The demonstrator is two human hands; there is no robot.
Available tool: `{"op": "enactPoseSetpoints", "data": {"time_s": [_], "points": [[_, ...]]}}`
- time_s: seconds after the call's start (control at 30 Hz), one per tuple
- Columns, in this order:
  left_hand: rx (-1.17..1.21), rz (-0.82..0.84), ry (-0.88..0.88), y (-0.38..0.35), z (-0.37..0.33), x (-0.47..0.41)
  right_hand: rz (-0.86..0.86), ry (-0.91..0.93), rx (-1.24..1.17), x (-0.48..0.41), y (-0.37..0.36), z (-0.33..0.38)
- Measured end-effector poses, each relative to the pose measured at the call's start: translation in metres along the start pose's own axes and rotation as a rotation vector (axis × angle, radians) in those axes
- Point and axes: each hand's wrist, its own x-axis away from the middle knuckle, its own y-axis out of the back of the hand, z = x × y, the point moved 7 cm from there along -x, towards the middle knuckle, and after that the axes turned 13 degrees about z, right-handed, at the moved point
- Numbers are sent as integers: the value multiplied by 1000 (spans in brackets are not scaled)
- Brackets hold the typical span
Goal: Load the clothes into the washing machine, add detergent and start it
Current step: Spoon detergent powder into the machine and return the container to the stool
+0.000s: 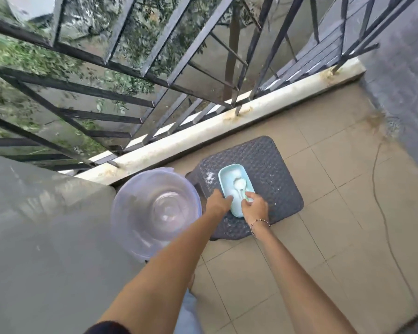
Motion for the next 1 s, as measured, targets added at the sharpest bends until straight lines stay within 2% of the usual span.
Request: {"op": "enactPoseSetpoints", "data": {"time_s": [0.2, 0.5, 0.73, 1.0], "points": [[22, -22, -42, 5, 6, -8, -24, -1, 12, 1, -6, 2], [351, -54, -153, 35, 27, 43, -107, 70, -110, 46, -25, 32], [482, -111, -332, 94, 27, 132, -136, 187, -180, 103, -24, 108], [638, -349, -541, 172, 24, 246, -155, 485, -154, 184, -27, 219]]}}
